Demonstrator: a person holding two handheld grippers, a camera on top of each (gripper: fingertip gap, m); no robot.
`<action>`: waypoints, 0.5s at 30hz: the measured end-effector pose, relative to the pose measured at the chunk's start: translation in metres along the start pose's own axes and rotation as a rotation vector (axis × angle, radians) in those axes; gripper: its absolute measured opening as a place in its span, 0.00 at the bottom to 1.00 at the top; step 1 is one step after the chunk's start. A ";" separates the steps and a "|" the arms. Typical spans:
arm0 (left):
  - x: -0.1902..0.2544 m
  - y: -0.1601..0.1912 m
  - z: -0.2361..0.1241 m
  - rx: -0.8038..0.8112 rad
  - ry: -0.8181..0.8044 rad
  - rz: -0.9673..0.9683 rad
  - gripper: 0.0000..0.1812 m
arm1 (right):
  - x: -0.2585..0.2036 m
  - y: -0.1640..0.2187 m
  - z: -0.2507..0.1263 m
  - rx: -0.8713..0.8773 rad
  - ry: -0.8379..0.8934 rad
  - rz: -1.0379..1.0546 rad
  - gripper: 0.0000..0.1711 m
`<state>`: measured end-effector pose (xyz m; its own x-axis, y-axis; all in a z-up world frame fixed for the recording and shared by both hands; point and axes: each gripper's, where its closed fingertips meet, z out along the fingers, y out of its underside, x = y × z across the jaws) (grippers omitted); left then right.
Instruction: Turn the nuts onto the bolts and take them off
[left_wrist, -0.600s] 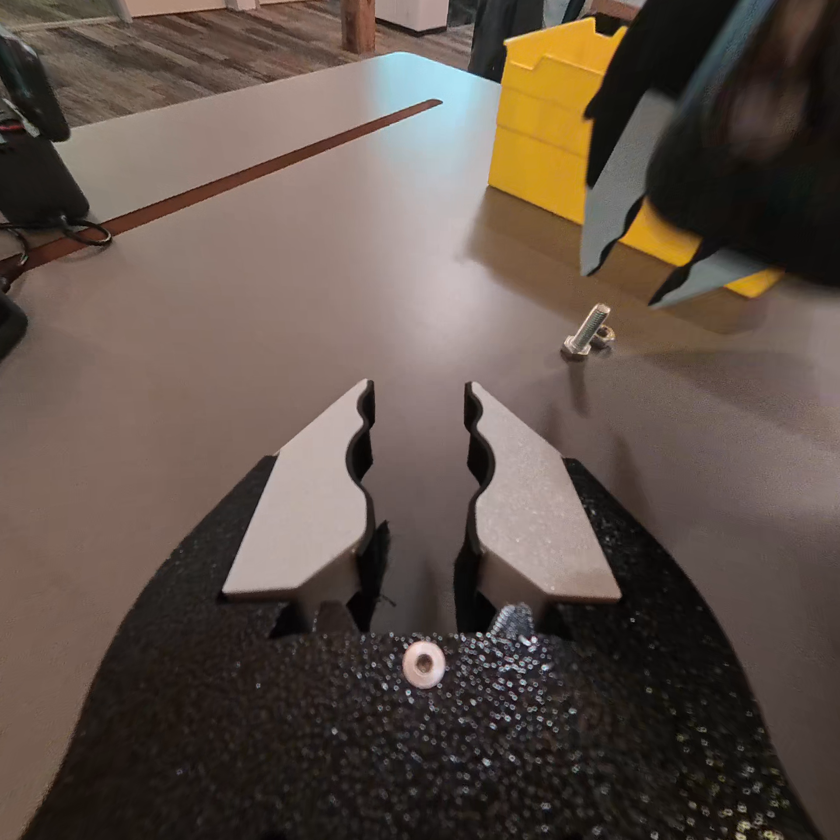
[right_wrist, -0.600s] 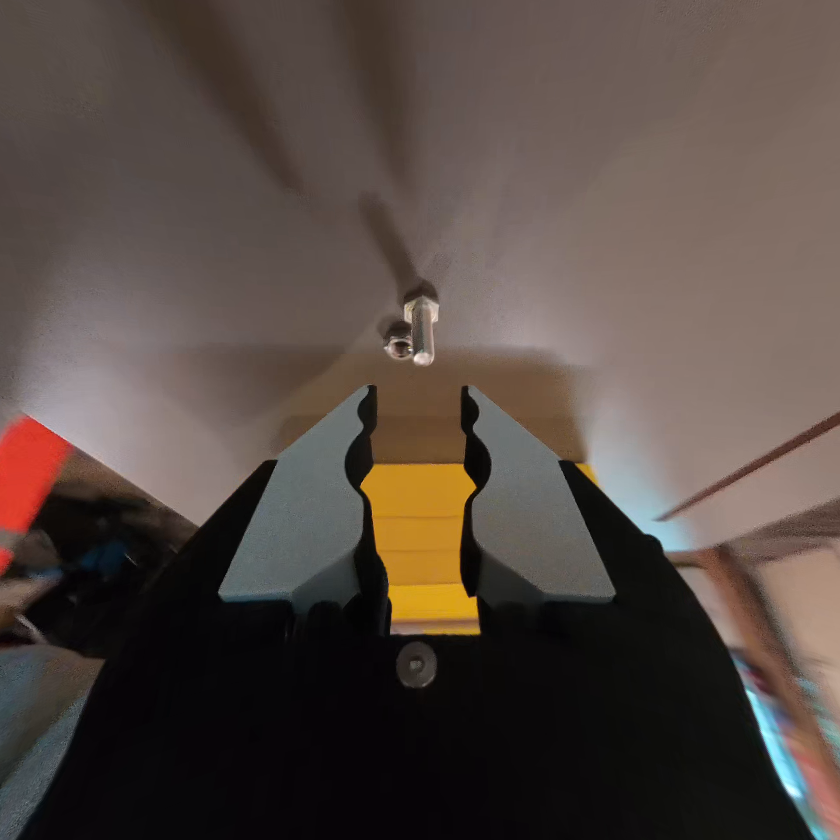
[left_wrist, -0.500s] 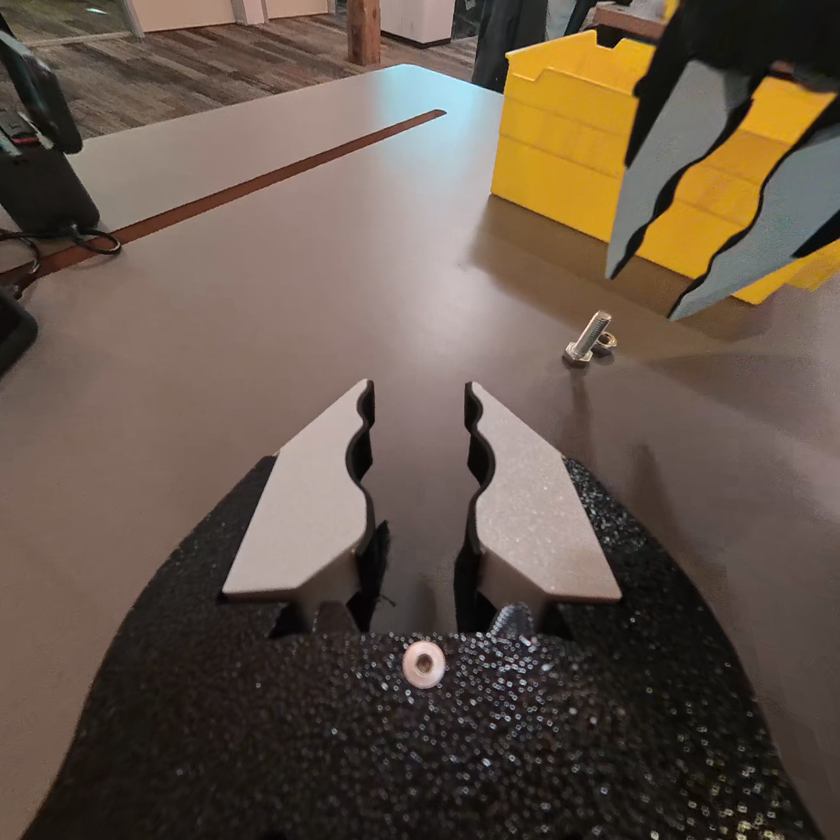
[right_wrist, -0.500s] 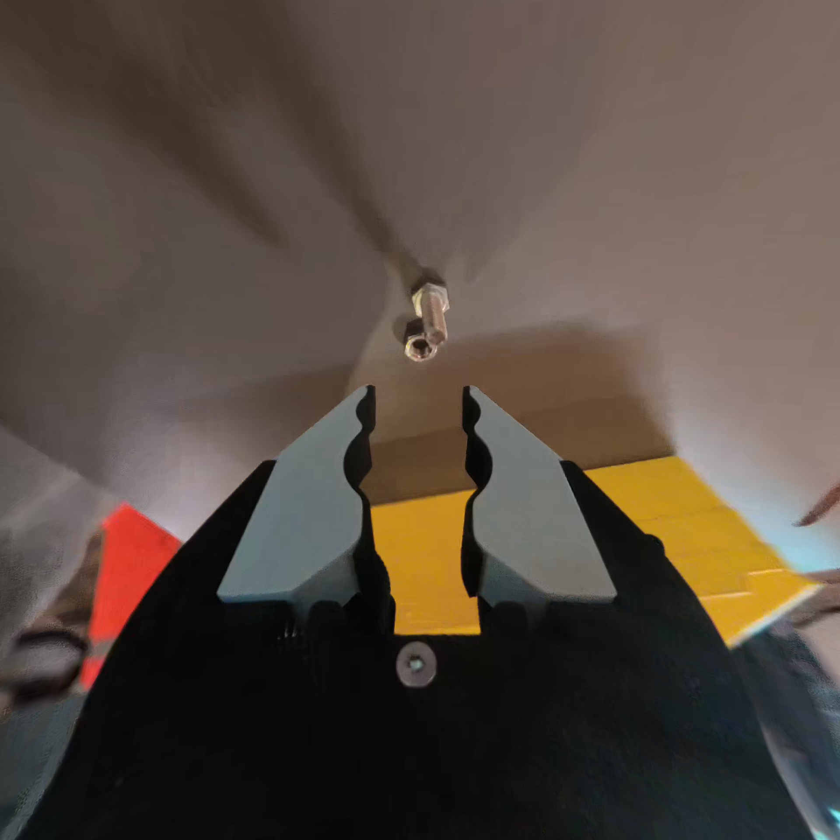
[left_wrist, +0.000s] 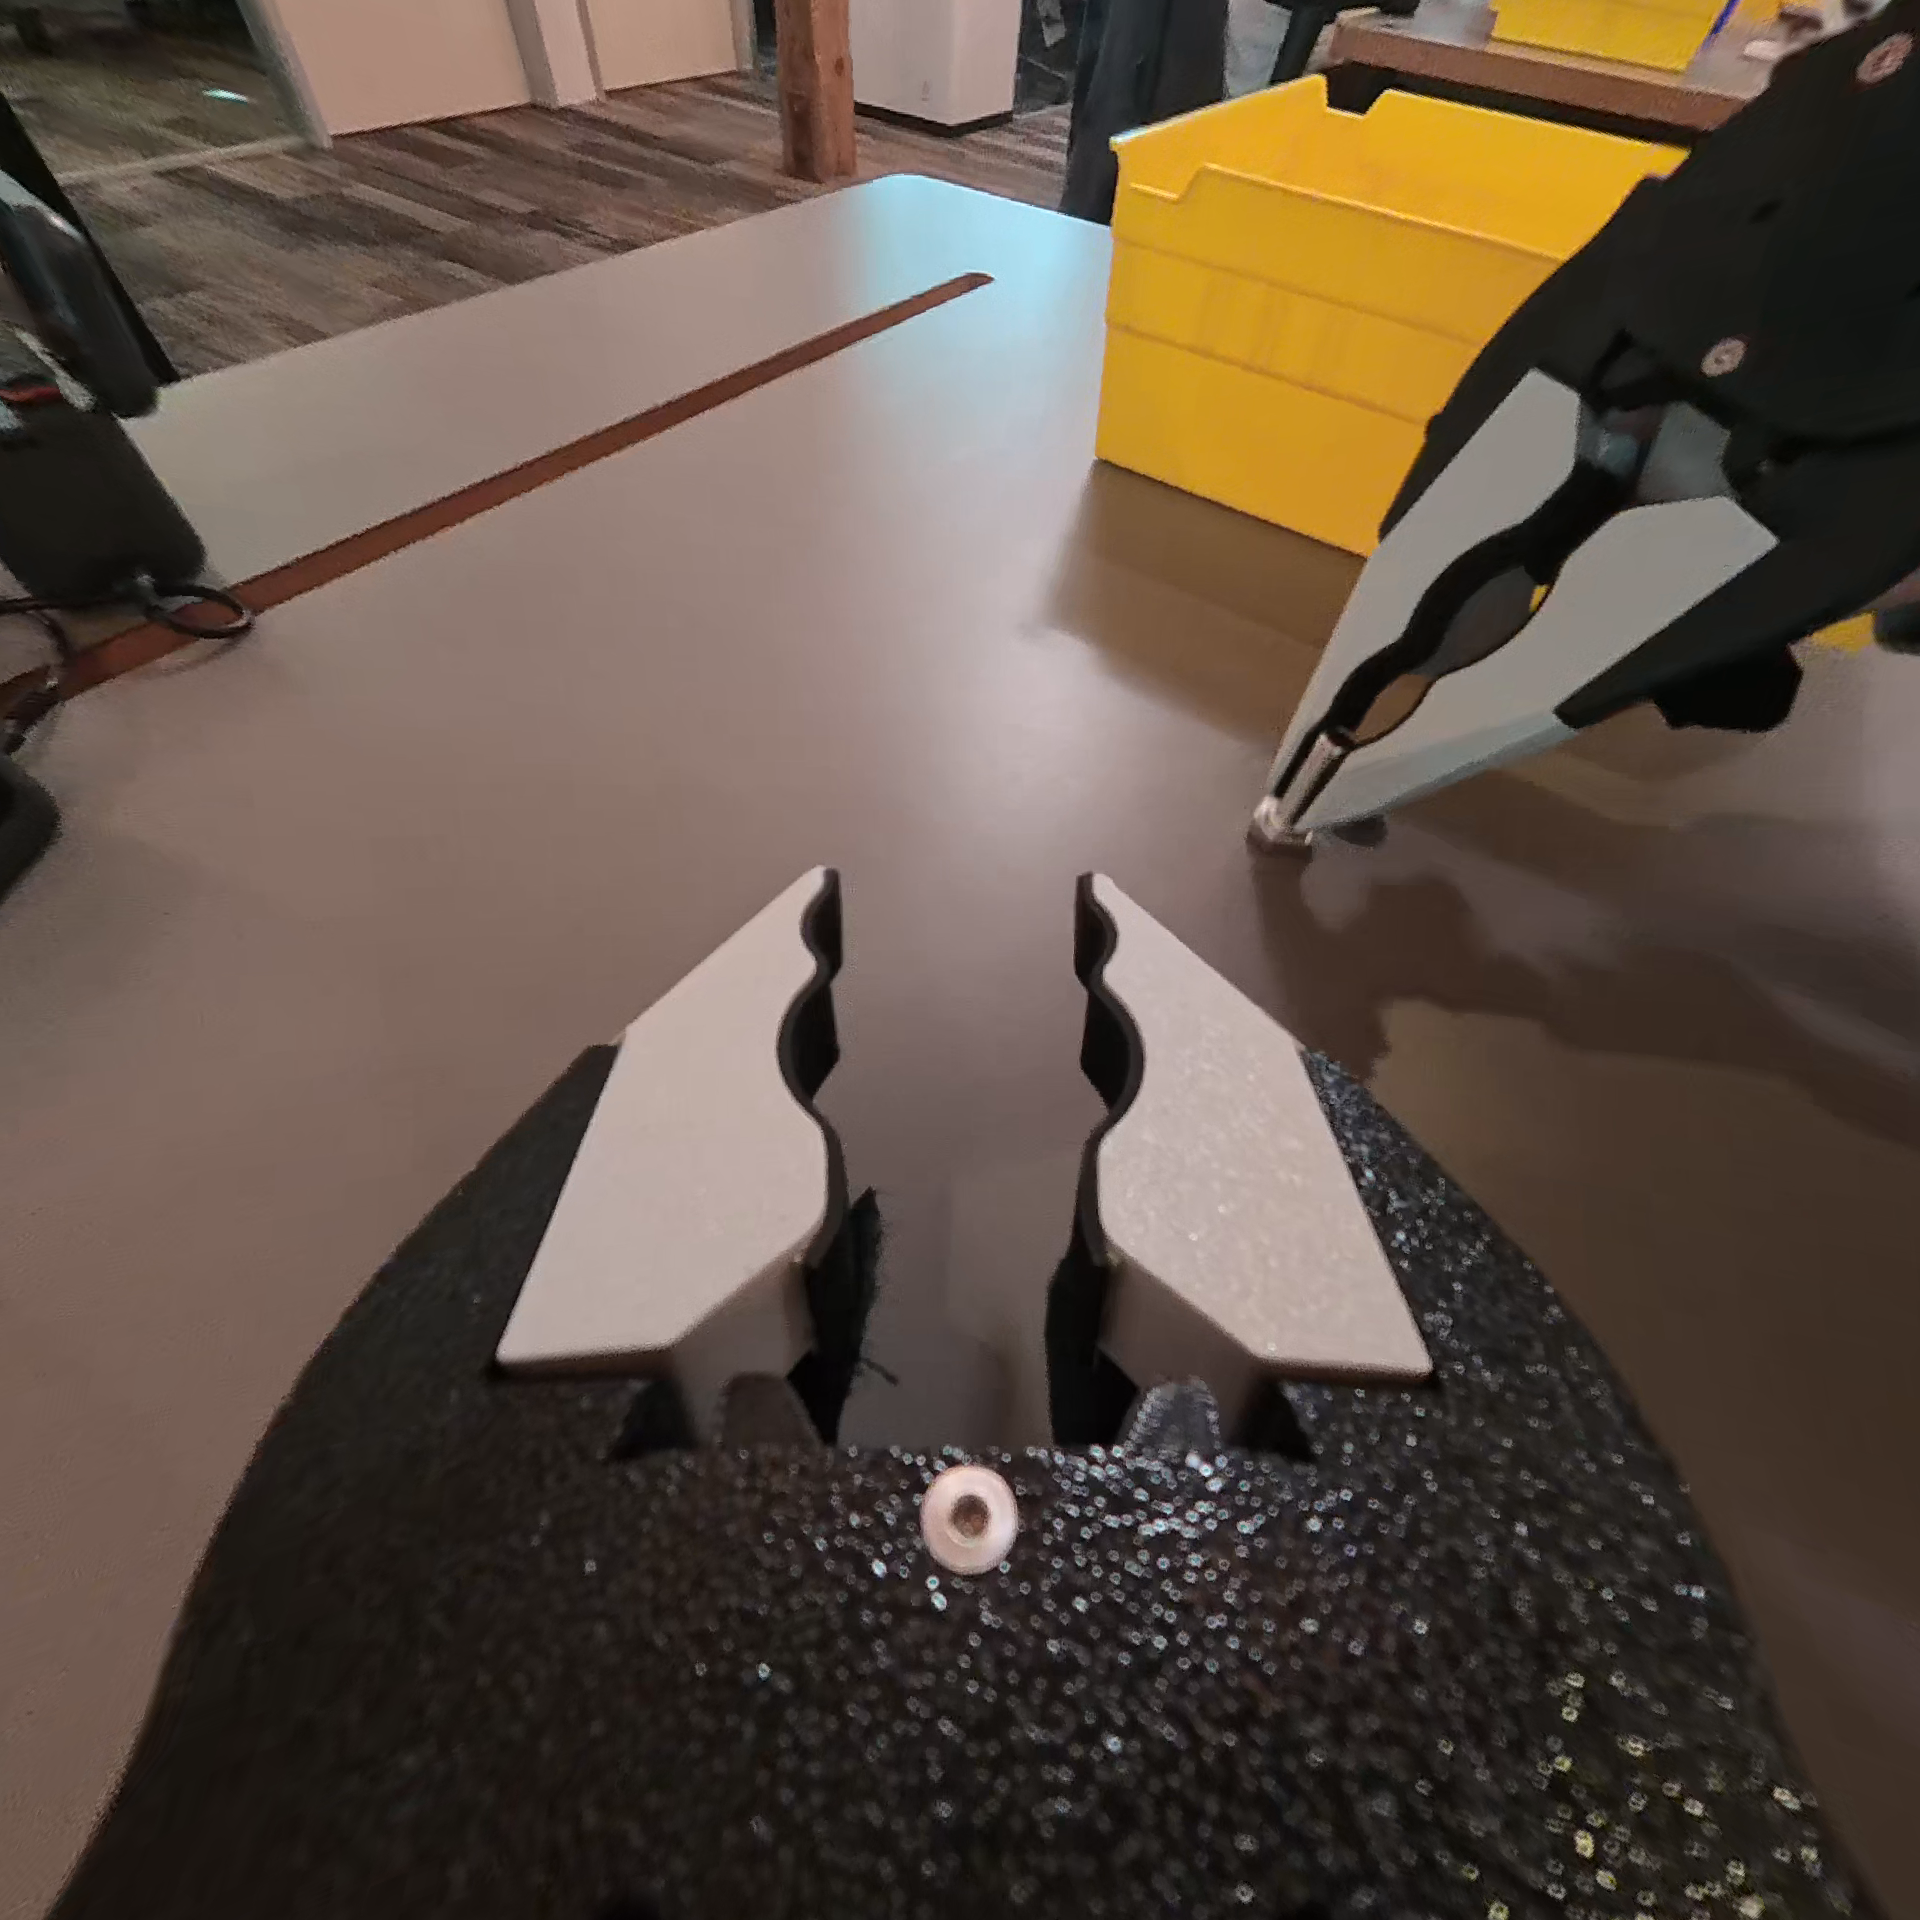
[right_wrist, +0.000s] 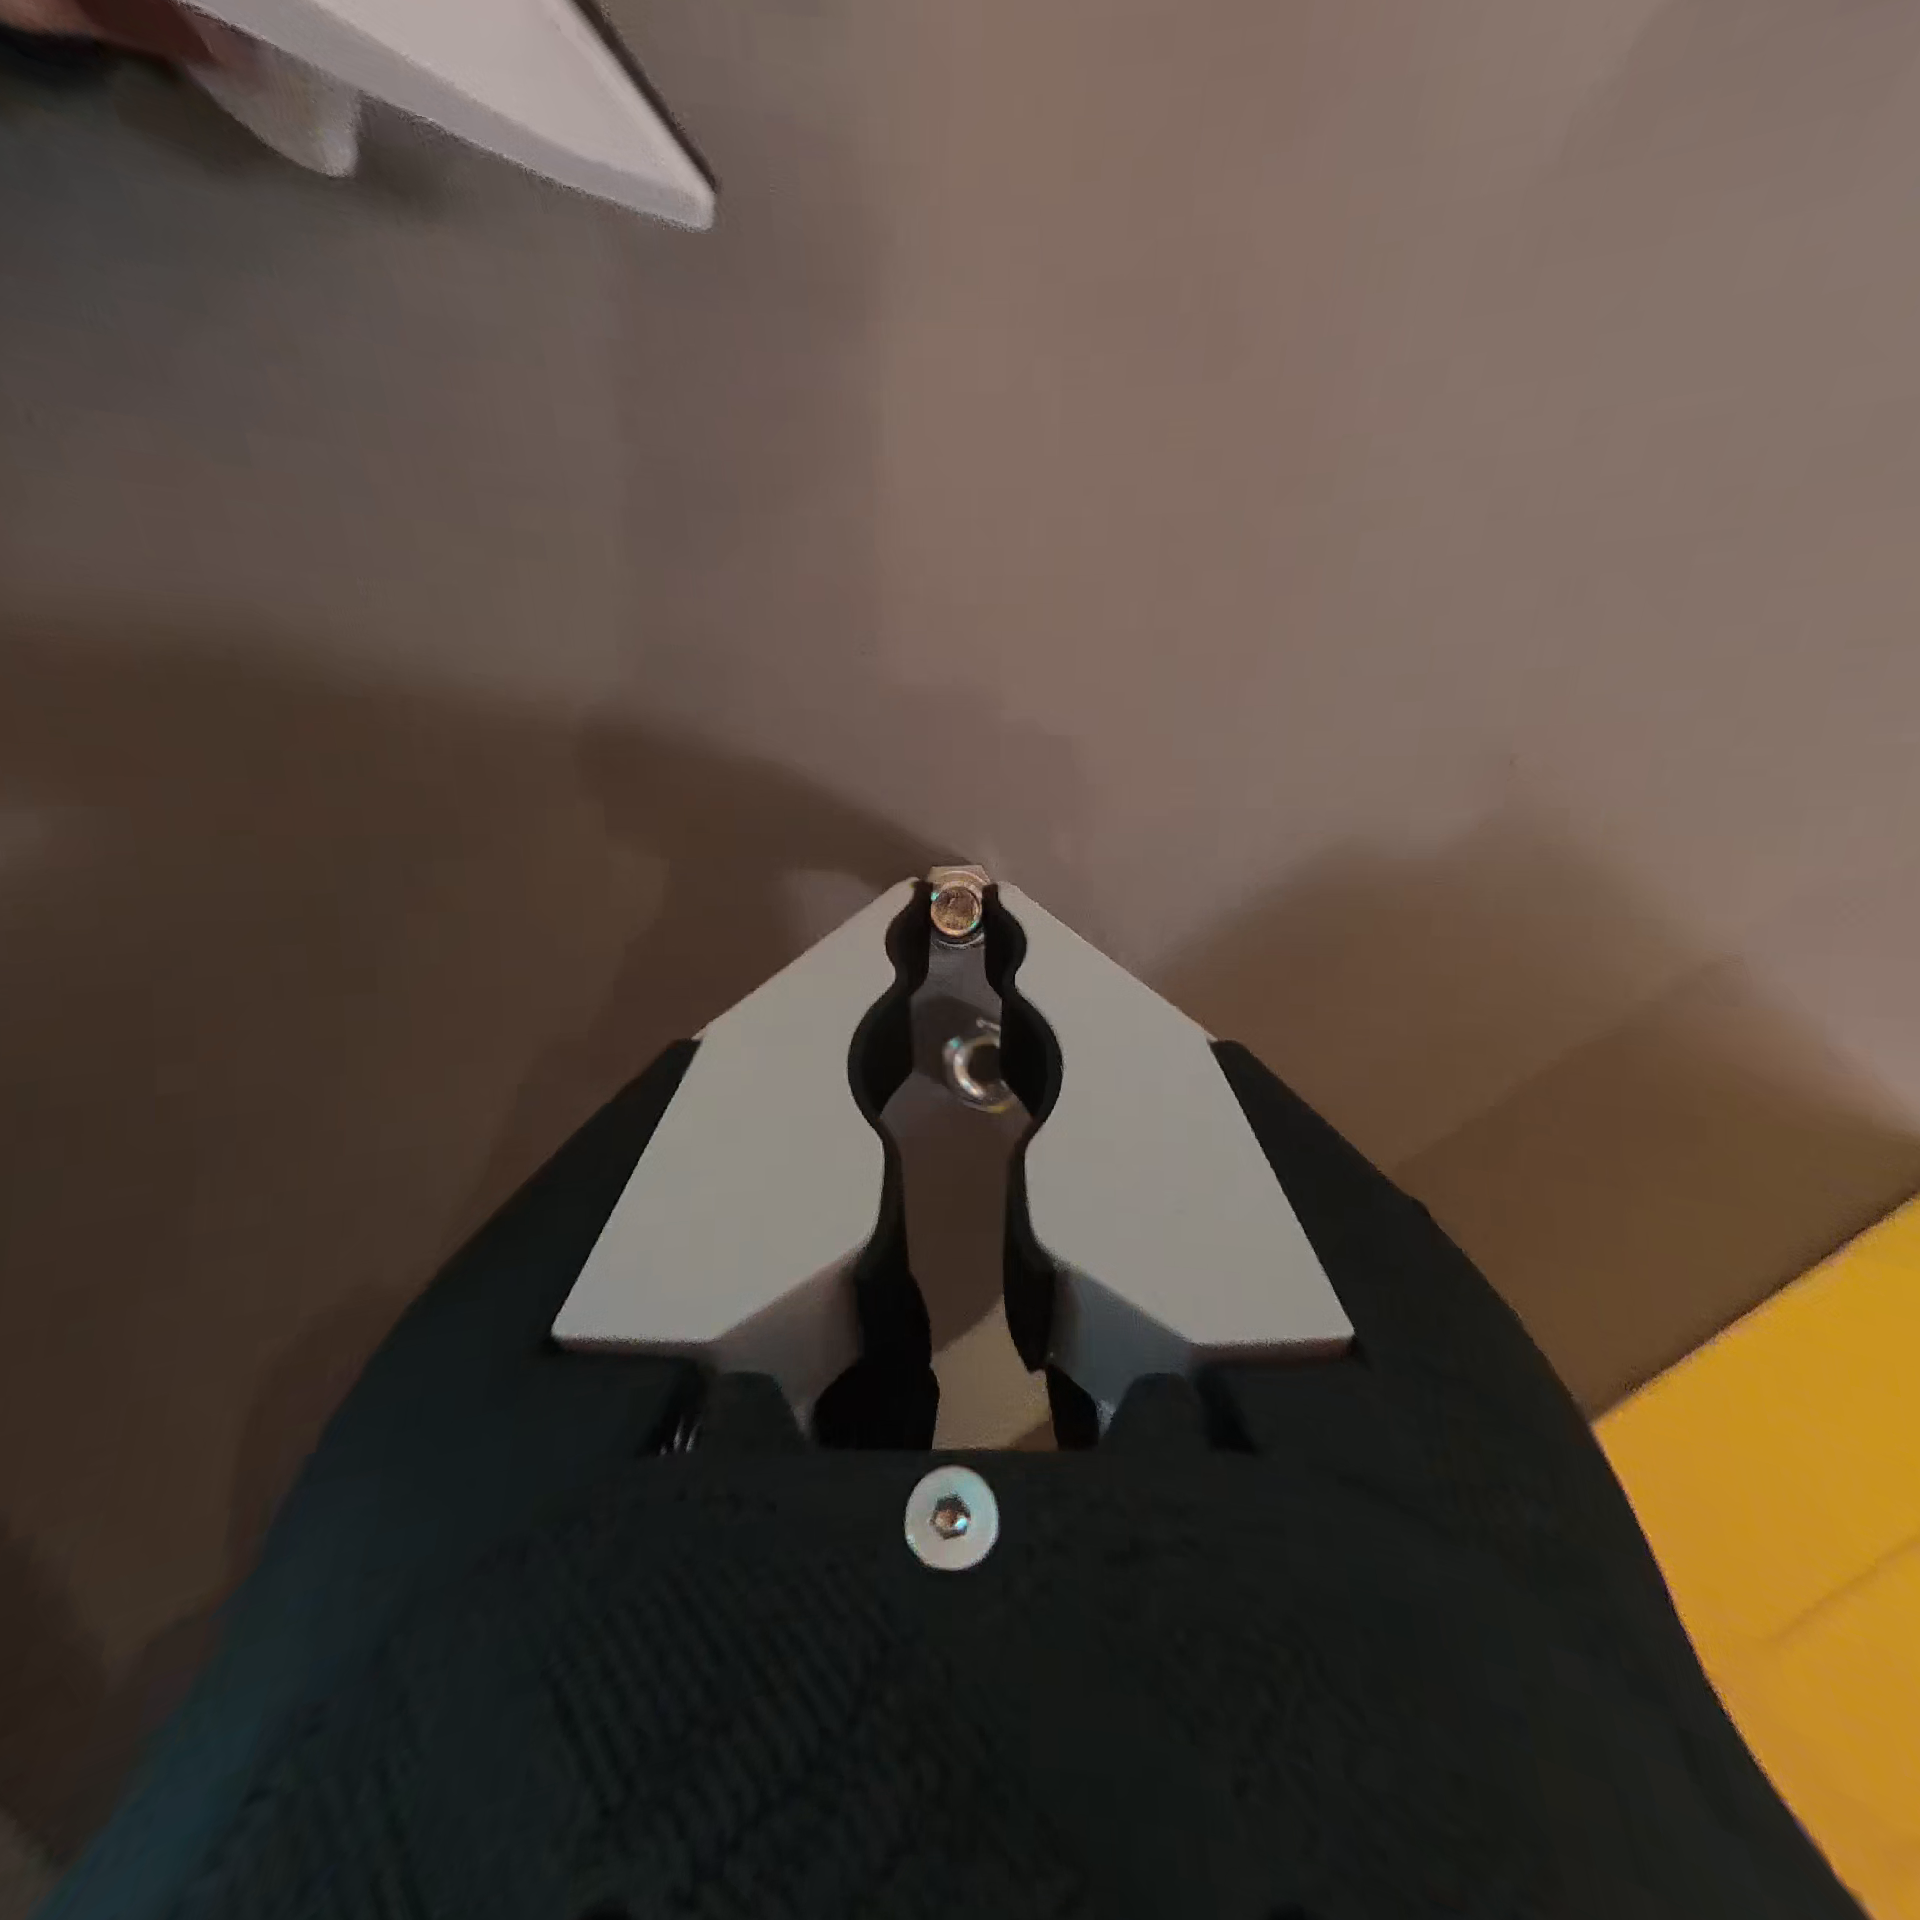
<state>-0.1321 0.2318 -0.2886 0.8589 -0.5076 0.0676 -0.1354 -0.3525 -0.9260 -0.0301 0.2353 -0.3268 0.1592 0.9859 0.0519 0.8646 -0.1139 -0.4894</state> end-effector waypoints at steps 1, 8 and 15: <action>-0.001 -0.002 -0.002 0.011 -0.010 0.002 0.25 | -0.005 -0.005 0.002 0.017 -0.024 -0.004 0.05; -0.006 -0.013 -0.011 0.098 0.003 -0.078 0.26 | -0.041 -0.036 0.017 0.062 -0.125 -0.088 0.05; 0.048 -0.028 -0.020 0.172 0.322 0.022 0.33 | -0.006 -0.026 -0.018 0.239 0.028 0.080 0.28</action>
<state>-0.0972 0.2019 -0.2523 0.6533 -0.7450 0.1350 -0.0436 -0.2149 -0.9757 -0.0448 0.2305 -0.2982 0.2383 0.9708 0.0274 0.7120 -0.1555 -0.6848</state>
